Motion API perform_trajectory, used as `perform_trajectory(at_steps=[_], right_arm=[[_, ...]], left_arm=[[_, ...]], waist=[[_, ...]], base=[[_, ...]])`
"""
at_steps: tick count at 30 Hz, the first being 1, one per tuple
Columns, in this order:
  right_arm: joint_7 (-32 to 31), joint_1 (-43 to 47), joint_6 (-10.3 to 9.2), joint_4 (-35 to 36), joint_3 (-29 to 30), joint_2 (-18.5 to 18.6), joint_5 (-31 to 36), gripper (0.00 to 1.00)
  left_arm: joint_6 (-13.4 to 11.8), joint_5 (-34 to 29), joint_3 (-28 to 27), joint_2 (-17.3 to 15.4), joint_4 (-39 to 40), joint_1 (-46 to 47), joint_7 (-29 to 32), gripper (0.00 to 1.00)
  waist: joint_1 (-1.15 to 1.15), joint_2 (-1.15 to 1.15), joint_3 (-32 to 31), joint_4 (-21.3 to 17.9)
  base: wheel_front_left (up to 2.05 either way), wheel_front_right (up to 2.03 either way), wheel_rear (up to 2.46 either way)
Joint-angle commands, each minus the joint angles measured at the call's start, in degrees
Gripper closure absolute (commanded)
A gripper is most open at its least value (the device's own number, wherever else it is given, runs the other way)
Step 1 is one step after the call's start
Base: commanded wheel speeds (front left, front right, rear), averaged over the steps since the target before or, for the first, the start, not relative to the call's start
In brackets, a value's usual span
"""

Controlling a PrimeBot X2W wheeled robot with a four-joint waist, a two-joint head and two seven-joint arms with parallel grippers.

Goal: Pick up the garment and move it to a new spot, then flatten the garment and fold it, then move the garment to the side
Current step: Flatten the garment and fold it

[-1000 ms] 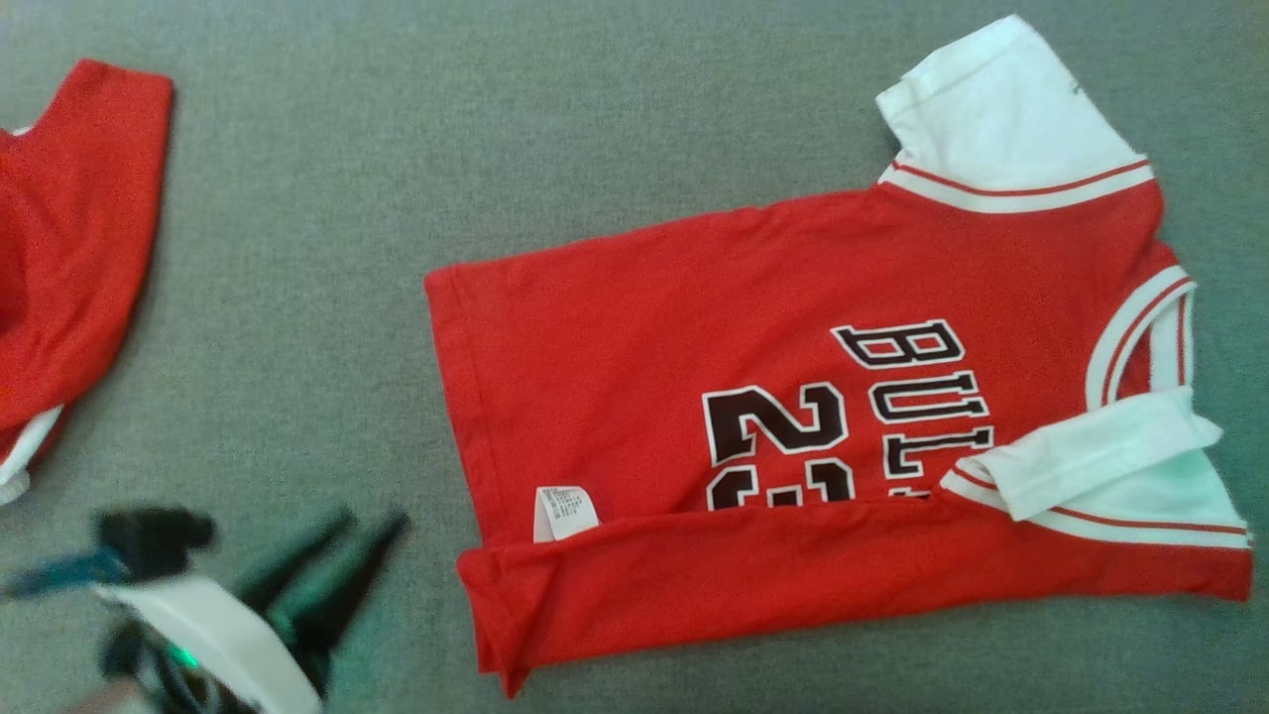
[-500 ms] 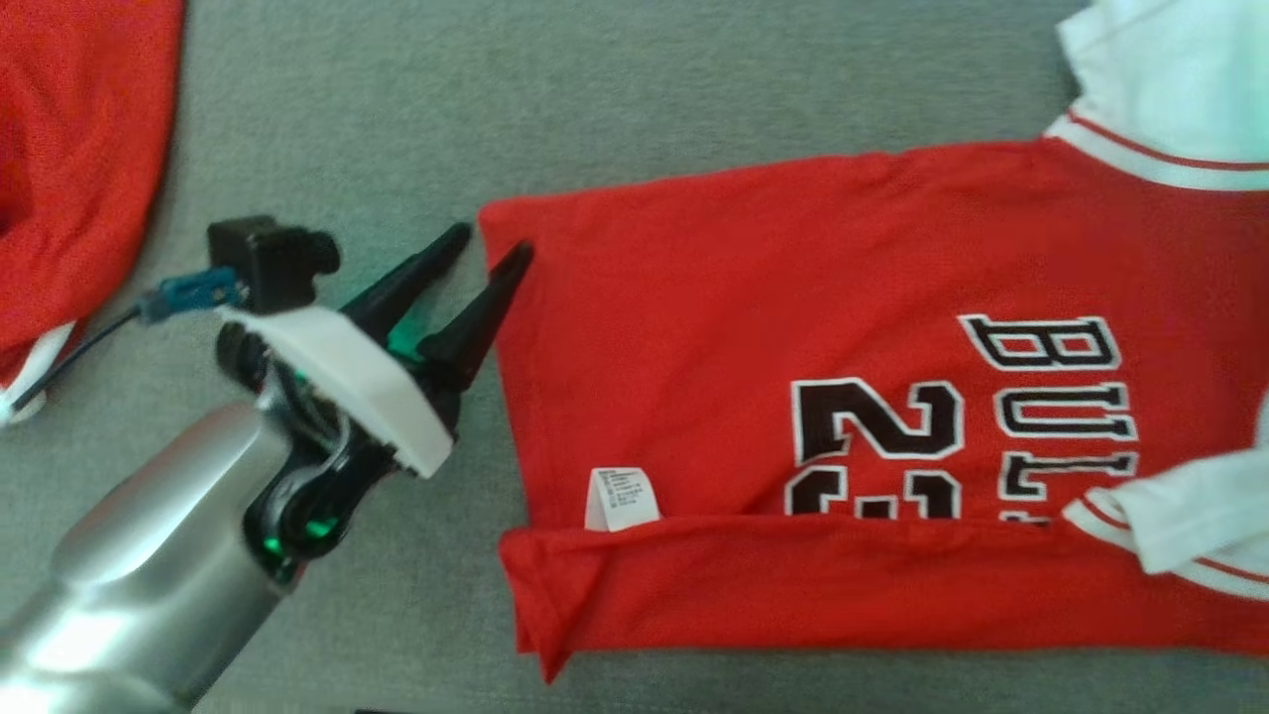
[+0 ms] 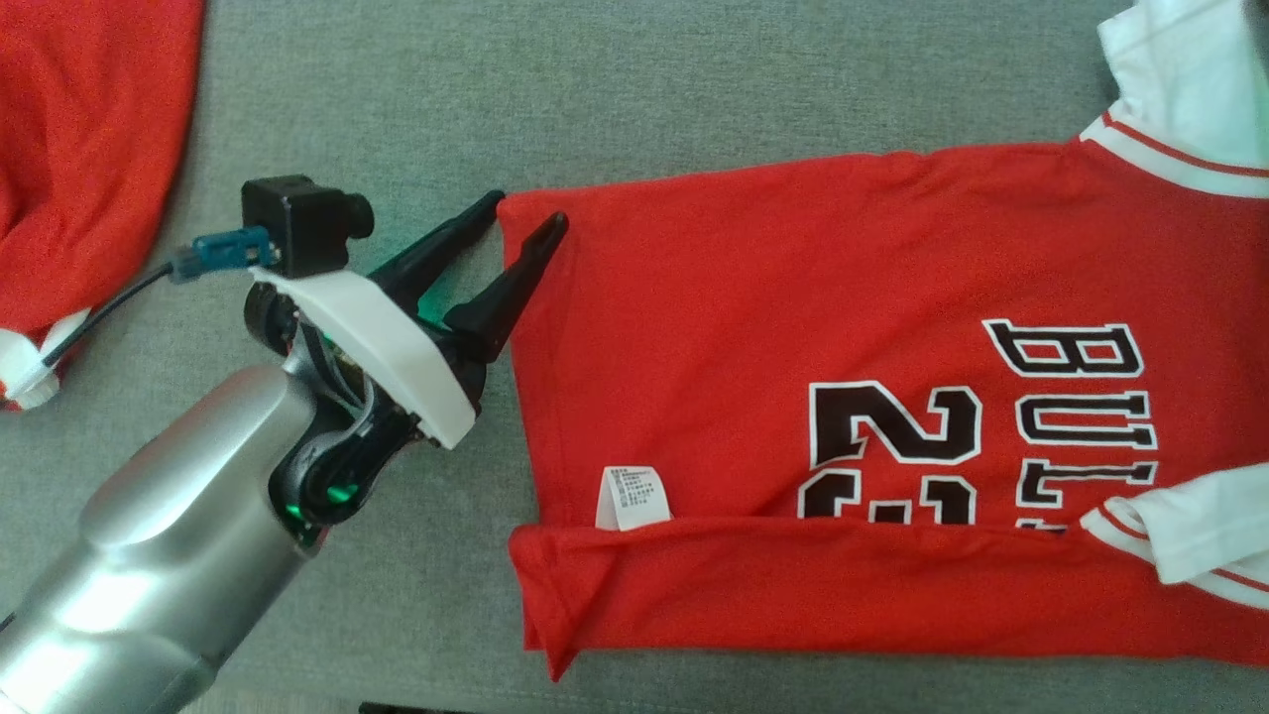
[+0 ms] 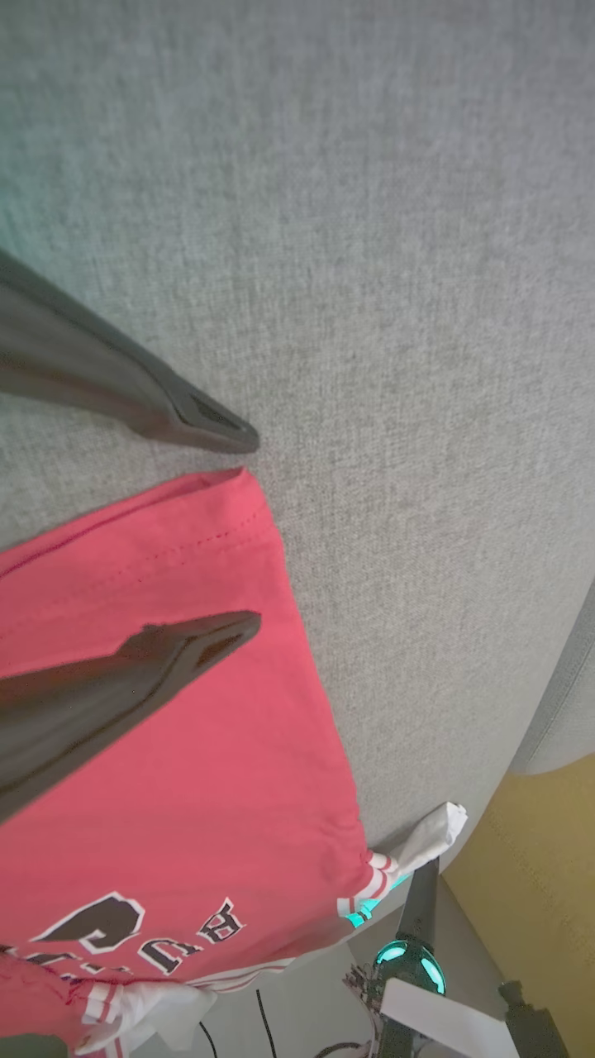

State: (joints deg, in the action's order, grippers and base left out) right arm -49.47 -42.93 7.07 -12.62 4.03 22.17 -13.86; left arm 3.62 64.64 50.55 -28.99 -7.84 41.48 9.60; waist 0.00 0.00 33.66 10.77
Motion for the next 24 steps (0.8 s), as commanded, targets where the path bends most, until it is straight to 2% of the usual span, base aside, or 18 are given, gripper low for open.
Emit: perform_trajectory(at_steps=[1, 6, 7, 8, 9, 15, 20, 24], right_arm=[[-0.96, 0.90, 0.42, 1.14, -1.50, -0.58, -0.95, 0.00], [-1.19, 0.47, 0.42, 1.26, -3.22, -1.03, -3.19, 0.00], [-1.27, 0.45, 0.42, 1.22, -3.66, -1.11, -3.53, 0.37], [-0.85, 0.39, 0.42, 1.25, -4.16, -1.09, -3.95, 1.00], [0.35, 0.18, 0.42, 1.29, -4.18, -1.05, -4.17, 1.00], [10.47, -3.38, 0.42, -0.16, -1.48, -2.54, -3.24, 1.00], [12.26, -4.27, 0.42, -1.71, -0.27, -2.73, -4.01, 1.00], [13.67, -0.94, 0.42, 0.54, -0.47, -1.96, -6.10, 1.00]], left_arm=[[0.38, 0.16, 0.58, -1.19, -0.20, -0.75, 1.71, 0.00], [1.34, 0.89, 1.52, -1.35, 0.79, -0.61, 3.28, 0.00], [1.59, 0.69, 1.93, -1.41, 0.94, -0.42, 3.63, 0.00], [1.80, 0.57, 2.11, -1.30, 0.95, -0.21, 3.63, 0.38], [2.00, 0.45, 2.11, -1.09, 0.88, 0.07, 3.30, 1.00], [2.85, -0.21, -0.46, -1.32, -0.71, 2.51, -1.05, 1.00], [3.09, 0.32, -3.00, -3.15, -1.38, 3.52, -3.43, 1.00], [3.19, 0.66, -4.18, -4.37, 0.07, 2.33, -5.64, 1.00]], waist=[[0.00, 0.00, -0.18, -0.18], [0.00, 0.00, -0.07, -0.55], [0.00, 0.00, -0.08, -0.61], [0.00, 0.00, -0.16, -0.65], [0.00, 0.00, -0.28, -0.70], [0.00, 0.00, -2.22, -1.68], [0.00, 0.00, -4.95, -3.41], [0.00, 0.00, -7.16, -4.92]], base=[[0.00, 0.00, 0.00], [0.00, 0.00, 0.00], [0.00, 0.00, 0.00], [0.00, 0.00, 0.00], [0.00, 0.00, 0.00], [0.00, 0.00, 0.00], [0.00, 0.00, 0.00], [0.00, 0.00, 0.00]])
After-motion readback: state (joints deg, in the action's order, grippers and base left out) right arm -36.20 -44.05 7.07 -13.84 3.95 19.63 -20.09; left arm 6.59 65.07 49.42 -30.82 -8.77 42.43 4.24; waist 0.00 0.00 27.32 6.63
